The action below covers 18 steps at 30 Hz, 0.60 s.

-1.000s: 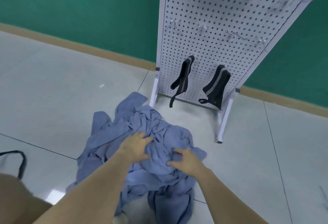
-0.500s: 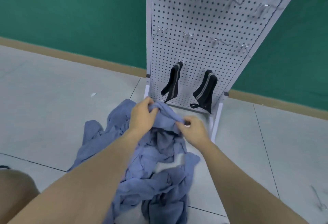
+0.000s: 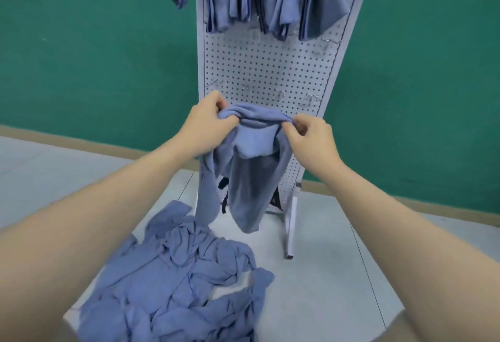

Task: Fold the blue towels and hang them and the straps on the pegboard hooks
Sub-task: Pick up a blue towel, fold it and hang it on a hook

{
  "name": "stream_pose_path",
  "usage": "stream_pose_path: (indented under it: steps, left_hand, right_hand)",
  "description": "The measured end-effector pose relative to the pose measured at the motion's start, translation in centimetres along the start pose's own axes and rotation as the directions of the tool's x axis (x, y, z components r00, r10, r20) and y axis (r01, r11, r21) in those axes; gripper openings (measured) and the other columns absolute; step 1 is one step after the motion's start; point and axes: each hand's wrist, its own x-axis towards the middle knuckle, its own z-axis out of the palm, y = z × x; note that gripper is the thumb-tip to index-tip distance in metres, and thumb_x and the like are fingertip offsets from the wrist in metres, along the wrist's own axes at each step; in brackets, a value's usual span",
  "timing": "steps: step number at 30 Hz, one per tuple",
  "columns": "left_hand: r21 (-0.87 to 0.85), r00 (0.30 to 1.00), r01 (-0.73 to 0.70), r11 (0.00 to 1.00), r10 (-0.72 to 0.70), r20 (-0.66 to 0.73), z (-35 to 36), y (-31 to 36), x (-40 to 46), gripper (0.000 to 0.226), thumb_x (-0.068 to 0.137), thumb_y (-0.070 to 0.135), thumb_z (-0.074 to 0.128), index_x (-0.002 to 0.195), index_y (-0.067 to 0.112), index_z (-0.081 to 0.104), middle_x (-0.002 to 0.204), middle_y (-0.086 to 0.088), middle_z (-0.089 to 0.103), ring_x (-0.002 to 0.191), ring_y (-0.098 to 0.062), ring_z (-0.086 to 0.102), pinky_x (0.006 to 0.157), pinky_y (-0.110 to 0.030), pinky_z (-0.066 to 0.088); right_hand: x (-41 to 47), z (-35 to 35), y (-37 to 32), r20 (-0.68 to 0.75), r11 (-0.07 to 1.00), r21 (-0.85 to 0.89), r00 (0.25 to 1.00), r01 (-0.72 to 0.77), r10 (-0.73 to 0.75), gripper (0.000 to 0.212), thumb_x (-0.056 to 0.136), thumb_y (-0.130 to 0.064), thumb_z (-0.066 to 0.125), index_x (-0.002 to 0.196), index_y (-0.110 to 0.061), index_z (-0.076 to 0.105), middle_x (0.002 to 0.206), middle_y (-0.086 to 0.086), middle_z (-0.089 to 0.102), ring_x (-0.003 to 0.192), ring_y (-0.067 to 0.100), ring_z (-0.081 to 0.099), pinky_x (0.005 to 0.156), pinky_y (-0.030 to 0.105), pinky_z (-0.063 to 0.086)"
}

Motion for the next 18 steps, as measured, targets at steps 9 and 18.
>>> stream_pose_path:
  steps: [9, 18]
  left_hand:
    - [0.164, 0.909, 0.043, 0.985, -0.107, 0.402, -4.2, -0.9, -4.8, 0.024, 0.086, 0.034, 0.082, 0.075, 0.022, 0.064, 0.069, -0.001, 0.056, 0.063, -0.014, 0.044, 0.06, -0.031, 0.034]
    - [-0.104, 0.926, 0.317, 0.943, -0.284, 0.25, -4.6, -5.4, -4.8, 0.006, 0.088, 0.009, 0.079, 0.087, 0.012, 0.073, 0.079, 0.004, 0.074, 0.075, -0.013, 0.067, 0.077, -0.029, 0.053]
  right_hand:
    - [-1.0, -2.0, -0.6, 0.003, 0.997, -0.081, 1.0, -0.006, 0.006, 0.031, 0.098, -0.025, 0.058, 0.083, 0.001, 0.062, 0.082, 0.02, 0.068, 0.074, 0.035, 0.057, 0.071, 0.04, 0.053]
    - [-2.6, -0.4, 2.3, 0.051, 0.991, -0.068, 0.991, -0.116, 0.12, 0.034, 0.099, -0.02, 0.055, 0.073, 0.001, 0.051, 0.066, 0.006, 0.045, 0.063, 0.019, 0.037, 0.049, 0.021, 0.029]
